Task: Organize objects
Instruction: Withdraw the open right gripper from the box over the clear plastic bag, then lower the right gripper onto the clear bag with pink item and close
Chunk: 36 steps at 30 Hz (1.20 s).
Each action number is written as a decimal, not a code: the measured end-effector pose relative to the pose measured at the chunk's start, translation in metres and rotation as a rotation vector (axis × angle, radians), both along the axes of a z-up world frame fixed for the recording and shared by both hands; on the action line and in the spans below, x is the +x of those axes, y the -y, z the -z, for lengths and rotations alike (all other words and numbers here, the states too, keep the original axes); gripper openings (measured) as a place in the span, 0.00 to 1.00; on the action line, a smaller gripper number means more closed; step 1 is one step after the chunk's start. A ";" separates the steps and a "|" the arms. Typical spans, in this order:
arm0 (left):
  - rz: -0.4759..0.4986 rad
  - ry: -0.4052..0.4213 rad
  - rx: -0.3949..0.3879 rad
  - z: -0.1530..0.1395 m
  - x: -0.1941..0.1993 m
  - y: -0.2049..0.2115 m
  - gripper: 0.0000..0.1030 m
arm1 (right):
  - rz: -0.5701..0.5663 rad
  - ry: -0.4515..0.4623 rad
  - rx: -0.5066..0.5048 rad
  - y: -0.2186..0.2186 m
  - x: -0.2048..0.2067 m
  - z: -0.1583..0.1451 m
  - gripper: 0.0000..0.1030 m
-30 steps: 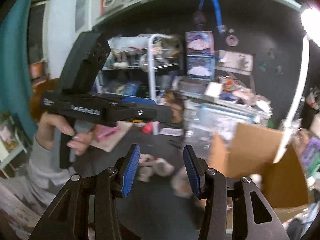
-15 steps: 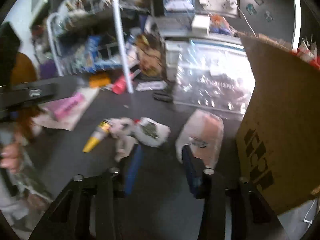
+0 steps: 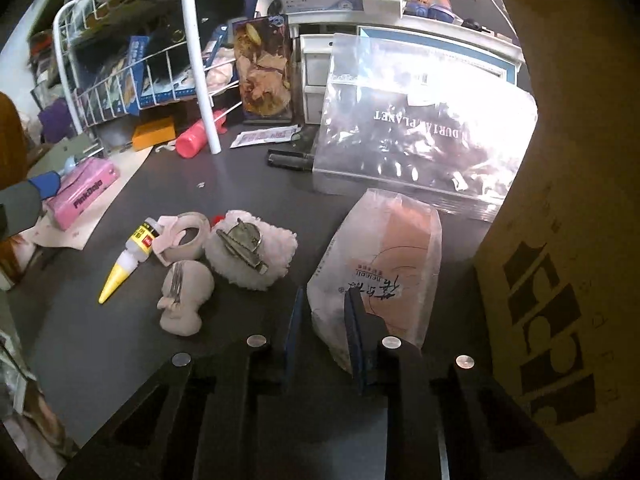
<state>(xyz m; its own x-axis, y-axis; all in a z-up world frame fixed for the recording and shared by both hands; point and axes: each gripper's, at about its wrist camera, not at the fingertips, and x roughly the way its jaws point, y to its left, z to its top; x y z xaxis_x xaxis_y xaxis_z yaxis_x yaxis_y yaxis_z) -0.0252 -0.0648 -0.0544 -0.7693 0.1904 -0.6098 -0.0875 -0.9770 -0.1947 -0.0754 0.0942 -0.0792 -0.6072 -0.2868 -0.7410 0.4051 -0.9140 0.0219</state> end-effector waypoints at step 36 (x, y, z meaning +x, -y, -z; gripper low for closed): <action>-0.014 0.020 -0.041 0.005 0.004 -0.009 0.83 | 0.162 -0.014 0.028 -0.032 0.033 0.004 0.68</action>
<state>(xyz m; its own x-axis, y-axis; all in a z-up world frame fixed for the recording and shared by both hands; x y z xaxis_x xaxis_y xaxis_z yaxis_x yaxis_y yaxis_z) -0.0213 -0.0557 -0.0599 -0.7591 0.1542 -0.6325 -0.0701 -0.9852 -0.1562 -0.0426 0.1257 -0.0832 -0.6538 -0.1639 -0.7387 0.2528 -0.9675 -0.0091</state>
